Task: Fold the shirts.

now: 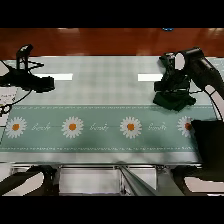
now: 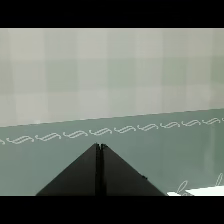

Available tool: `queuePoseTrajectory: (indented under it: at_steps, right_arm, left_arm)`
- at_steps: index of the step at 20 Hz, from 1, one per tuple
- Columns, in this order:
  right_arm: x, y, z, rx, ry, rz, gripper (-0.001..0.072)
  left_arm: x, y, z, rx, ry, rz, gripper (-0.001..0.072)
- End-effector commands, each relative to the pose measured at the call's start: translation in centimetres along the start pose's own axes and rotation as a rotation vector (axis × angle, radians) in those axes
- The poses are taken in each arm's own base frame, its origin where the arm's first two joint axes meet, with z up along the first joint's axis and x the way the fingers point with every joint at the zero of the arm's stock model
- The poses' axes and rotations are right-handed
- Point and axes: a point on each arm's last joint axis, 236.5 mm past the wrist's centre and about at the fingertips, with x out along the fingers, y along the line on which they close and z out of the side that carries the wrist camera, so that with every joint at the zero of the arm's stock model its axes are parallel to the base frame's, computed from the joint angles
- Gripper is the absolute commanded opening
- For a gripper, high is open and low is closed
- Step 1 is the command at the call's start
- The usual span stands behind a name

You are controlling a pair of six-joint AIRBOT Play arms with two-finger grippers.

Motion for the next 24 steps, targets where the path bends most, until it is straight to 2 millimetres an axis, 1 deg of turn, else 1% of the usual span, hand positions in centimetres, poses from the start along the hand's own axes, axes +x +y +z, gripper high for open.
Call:
queuePoseTrajectory:
  at_steps: [1,14,16,17,19,20,21,22,23,24]
  right_arm:
    - [0.0,0.0,0.0,-0.001,0.0,0.001,0.0025]
    - [0.0,0.1,0.2,0.0,-0.007,0.002,0.0025]
    - [-0.1,0.5,1.8,-0.001,-0.077,0.018,0.0025]
    - [-0.1,0.6,2.5,-0.001,-0.106,0.025,0.0025]
    - [-0.4,1.1,4.3,-0.002,-0.184,0.046,0.0025]
    - [-0.6,1.3,5.0,-0.001,-0.213,0.053,0.0025]
    - [-0.8,1.3,5.6,-0.003,-0.236,0.055,0.0028]
    - [-1.4,0.7,6.2,-0.005,-0.259,0.029,0.0112]
    - [-2.5,-0.3,6.9,-0.004,-0.284,-0.008,0.0344]
    - [-4.1,-1.6,7.7,-0.008,-0.312,-0.06,0.0414]
  left_arm:
    - [0.0,0.0,0.0,0.001,0.0,0.0,0.0022]
    - [0.0,0.0,0.0,0.001,0.0,0.0,0.0022]
    - [0.0,0.0,0.0,0.001,0.0,0.0,0.0022]
    - [0.0,0.1,0.5,0.001,-0.021,0.003,0.0022]
    - [-0.2,0.4,3.3,0.0,-0.138,0.018,0.0022]
    - [-0.3,0.4,4.0,-0.017,-0.169,0.017,0.0022]
    - [-0.4,-0.1,4.4,-0.062,-0.188,-0.008,0.0022]
    - [-0.5,-0.6,4.5,-0.073,-0.188,-0.03,0.0026]
    - [-0.9,-0.6,4.9,-0.065,-0.2,-0.028,0.0052]
    - [-1.5,-0.5,5.6,-0.053,-0.218,-0.026,0.0053]
